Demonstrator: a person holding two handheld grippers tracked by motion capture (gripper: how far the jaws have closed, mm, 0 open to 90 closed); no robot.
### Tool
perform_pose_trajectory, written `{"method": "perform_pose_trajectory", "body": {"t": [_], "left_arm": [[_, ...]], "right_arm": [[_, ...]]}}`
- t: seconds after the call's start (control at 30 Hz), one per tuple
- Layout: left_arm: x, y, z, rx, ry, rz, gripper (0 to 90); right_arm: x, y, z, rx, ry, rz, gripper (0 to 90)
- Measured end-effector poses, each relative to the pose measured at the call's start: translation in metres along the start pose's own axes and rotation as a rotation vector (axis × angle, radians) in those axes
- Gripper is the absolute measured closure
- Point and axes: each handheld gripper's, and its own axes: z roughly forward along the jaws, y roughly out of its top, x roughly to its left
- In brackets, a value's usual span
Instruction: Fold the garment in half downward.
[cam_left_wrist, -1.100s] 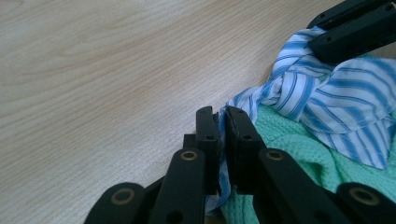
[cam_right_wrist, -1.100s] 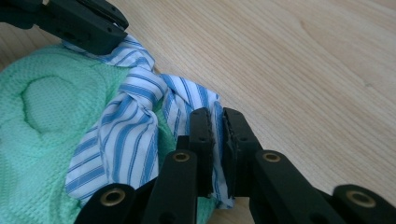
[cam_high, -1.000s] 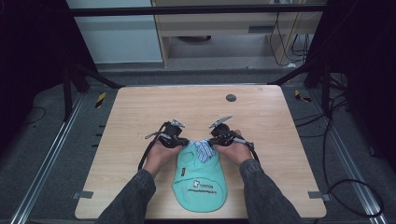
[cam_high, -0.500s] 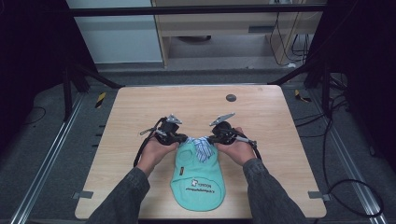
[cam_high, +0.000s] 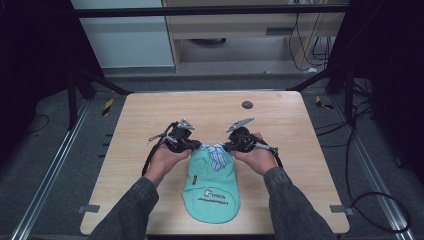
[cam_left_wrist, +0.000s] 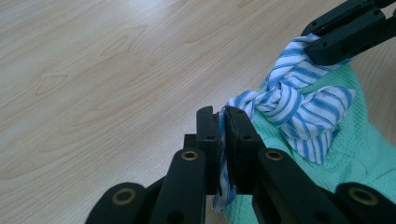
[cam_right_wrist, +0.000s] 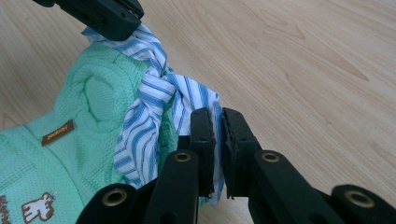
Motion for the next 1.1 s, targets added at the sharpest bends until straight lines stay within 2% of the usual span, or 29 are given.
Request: {"method": "perform_pose_trajectory", "body": {"t": [0.13,0.5,0.63,0.77,0.97,1.1], "left_arm": [[0.0,0.001,-0.002,-0.008,0.002,-0.003,84.8],[-0.004,0.007,-0.011,-0.038,0.019,0.025,84.8],[-0.005,0.008,-0.016,-0.056,0.016,0.019,84.7],[-0.005,0.01,-0.019,-0.053,0.015,0.024,84.8],[-0.002,0.015,-0.024,-0.083,0.01,0.005,84.8],[-0.001,0.018,-0.027,-0.092,0.014,0.012,84.8]], "right_arm": [[0.001,0.002,-0.003,-0.004,0.001,-0.005,83.9],[0.001,0.008,-0.011,-0.018,-0.007,-0.032,84.0],[0.001,0.01,-0.015,-0.026,-0.01,-0.038,84.0],[0.002,0.015,-0.018,-0.033,-0.017,-0.043,84.1],[0.0,0.019,-0.022,-0.055,-0.019,-0.035,84.1],[0.0,0.022,-0.027,-0.059,-0.026,-0.041,84.1]]}}
